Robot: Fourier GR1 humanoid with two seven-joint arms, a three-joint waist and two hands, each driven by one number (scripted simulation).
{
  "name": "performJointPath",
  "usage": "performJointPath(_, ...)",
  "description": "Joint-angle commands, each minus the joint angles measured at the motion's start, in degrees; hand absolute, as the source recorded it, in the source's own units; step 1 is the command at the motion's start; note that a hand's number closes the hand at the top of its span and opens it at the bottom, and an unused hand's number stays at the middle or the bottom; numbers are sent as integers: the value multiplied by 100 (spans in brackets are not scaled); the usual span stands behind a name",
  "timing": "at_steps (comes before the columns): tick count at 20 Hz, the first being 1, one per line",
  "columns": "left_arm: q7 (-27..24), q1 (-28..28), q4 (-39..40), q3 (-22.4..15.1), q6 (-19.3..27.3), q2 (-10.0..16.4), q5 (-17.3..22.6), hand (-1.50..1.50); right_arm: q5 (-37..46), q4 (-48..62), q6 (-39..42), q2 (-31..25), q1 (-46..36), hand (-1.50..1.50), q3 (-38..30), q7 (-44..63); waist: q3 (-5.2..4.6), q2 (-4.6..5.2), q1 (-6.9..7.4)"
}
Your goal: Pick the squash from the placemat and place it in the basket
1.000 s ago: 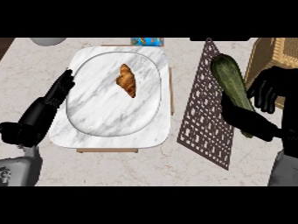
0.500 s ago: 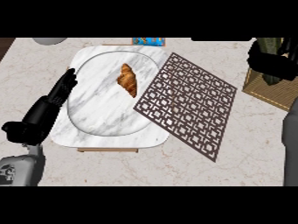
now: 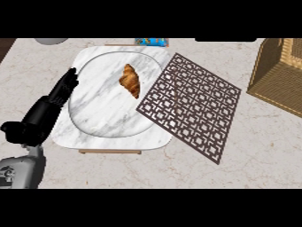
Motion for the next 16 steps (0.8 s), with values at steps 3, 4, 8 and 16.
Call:
performJointPath(3,-214,175,15,156,-161,119,138,0,-216,1226,-527,-531,-256,150,-427,-533,-2,-8,-4)
performJointPath(4,-430,215,239,70,-55,40,-44,0,-531,1223,-170,-846,-90,150,-646,-759,-1,-7,-36)
performJointPath(8,55,83,-91,95,-31,25,69,0,-887,1942,-188,-1176,50,150,-850,-1425,1,-7,-28)
performJointPath(16,-15,54,-7,-44,39,-83,-85,0,-1137,3699,-1254,-1366,-36,150,-1121,-2855,3,12,17)
